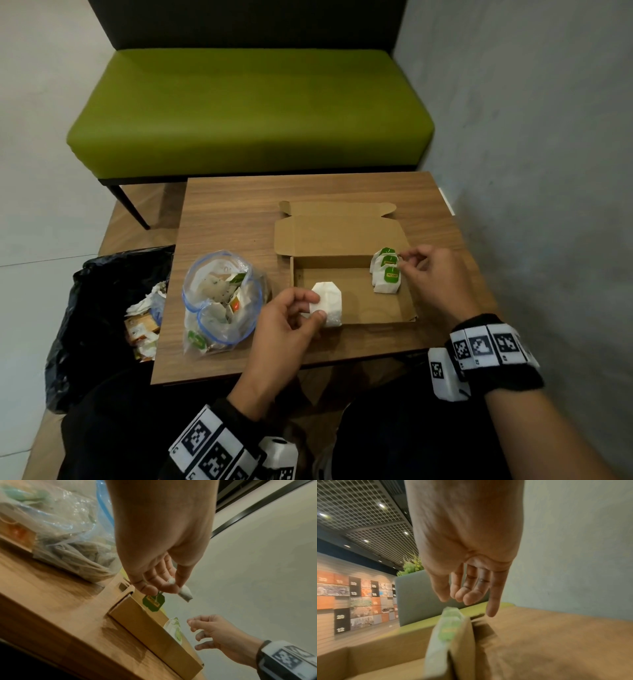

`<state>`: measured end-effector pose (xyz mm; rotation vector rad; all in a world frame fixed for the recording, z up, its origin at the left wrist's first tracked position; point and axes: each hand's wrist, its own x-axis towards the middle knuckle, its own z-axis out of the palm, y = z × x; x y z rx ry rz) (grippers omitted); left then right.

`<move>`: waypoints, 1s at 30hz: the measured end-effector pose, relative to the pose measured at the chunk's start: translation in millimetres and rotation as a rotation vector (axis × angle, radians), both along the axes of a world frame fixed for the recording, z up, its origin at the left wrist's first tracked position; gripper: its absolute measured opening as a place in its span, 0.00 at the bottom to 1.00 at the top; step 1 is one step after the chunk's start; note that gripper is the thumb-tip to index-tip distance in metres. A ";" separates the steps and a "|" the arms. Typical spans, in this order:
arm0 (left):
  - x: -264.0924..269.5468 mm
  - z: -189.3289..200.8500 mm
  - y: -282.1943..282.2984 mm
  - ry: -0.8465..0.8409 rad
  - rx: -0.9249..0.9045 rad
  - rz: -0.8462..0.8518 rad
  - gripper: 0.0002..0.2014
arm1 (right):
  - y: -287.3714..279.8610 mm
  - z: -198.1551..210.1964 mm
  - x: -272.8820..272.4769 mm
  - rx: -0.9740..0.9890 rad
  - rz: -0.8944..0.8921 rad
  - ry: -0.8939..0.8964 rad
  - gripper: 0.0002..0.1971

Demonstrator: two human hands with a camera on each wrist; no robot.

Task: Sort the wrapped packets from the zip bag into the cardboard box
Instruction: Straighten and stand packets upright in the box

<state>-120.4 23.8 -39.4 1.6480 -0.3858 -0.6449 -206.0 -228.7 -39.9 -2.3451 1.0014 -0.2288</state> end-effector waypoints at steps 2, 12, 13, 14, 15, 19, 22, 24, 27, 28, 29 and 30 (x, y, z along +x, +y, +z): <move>-1.0 4.7 -1.5 0.079 -0.069 0.025 0.13 | 18.4 16.5 -3.5 0.072 0.042 -0.080 0.10; -3.2 35.8 -0.1 0.188 -0.273 0.023 0.06 | 106.8 34.5 -11.8 0.567 0.505 -0.078 0.15; -3.0 36.7 0.8 0.192 -0.279 0.026 0.06 | 111.3 33.3 -11.7 0.590 0.501 -0.133 0.13; -3.1 36.9 1.7 0.196 -0.282 0.027 0.06 | 115.0 32.1 -11.7 0.605 0.498 -0.178 0.13; -3.1 36.8 2.5 0.200 -0.283 0.025 0.07 | 118.4 30.9 -11.8 0.615 0.492 -0.209 0.12; -5.1 36.0 4.6 0.218 -0.275 0.022 0.07 | 123.5 25.8 -15.2 0.666 0.442 -0.255 0.09; -7.1 37.1 5.7 0.231 -0.268 0.022 0.05 | 125.5 20.6 -16.8 0.644 0.456 -0.253 0.10; -7.3 36.6 6.5 0.242 -0.271 0.008 0.07 | 127.2 16.2 -16.7 0.600 0.485 -0.227 0.09; -7.0 36.4 8.7 0.250 -0.278 0.000 0.10 | 125.5 11.9 -18.0 0.501 0.475 -0.198 0.08; -6.8 36.9 9.4 0.245 -0.271 -0.006 0.09 | 122.6 11.6 -18.5 0.465 0.458 -0.192 0.08; -6.7 37.6 10.5 0.239 -0.262 -0.018 0.09 | 118.7 10.6 -18.7 0.416 0.435 -0.180 0.09; -6.8 38.5 11.6 0.236 -0.253 -0.036 0.09 | 114.3 10.1 -17.8 0.350 0.407 -0.169 0.10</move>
